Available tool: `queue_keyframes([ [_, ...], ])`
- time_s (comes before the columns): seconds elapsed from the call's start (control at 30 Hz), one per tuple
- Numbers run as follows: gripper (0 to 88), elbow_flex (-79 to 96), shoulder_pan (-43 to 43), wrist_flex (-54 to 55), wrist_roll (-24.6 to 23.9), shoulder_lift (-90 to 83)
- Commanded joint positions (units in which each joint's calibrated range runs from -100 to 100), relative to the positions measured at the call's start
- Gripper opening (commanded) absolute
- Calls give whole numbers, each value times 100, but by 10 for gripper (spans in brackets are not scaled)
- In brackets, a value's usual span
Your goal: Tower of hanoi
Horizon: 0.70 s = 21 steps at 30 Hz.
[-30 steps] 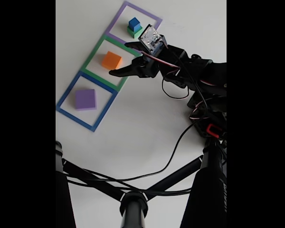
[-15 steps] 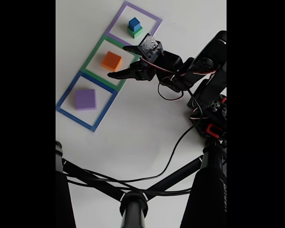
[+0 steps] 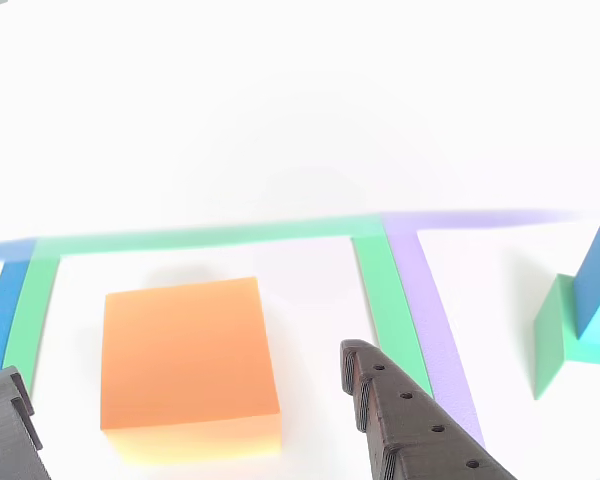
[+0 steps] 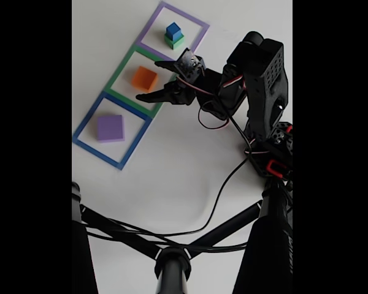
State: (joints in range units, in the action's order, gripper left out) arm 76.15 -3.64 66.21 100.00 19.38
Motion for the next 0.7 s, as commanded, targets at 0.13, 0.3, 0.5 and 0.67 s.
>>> queue_keyframes([
  [0.13, 321, -143, 86, 294, 0, 166],
  [0.3, 294, -133, 144, 367, 0, 255],
  [0.5, 256, -161, 163, 391, 0, 335],
  [0.67, 234, -143, 163, 391, 0, 360],
])
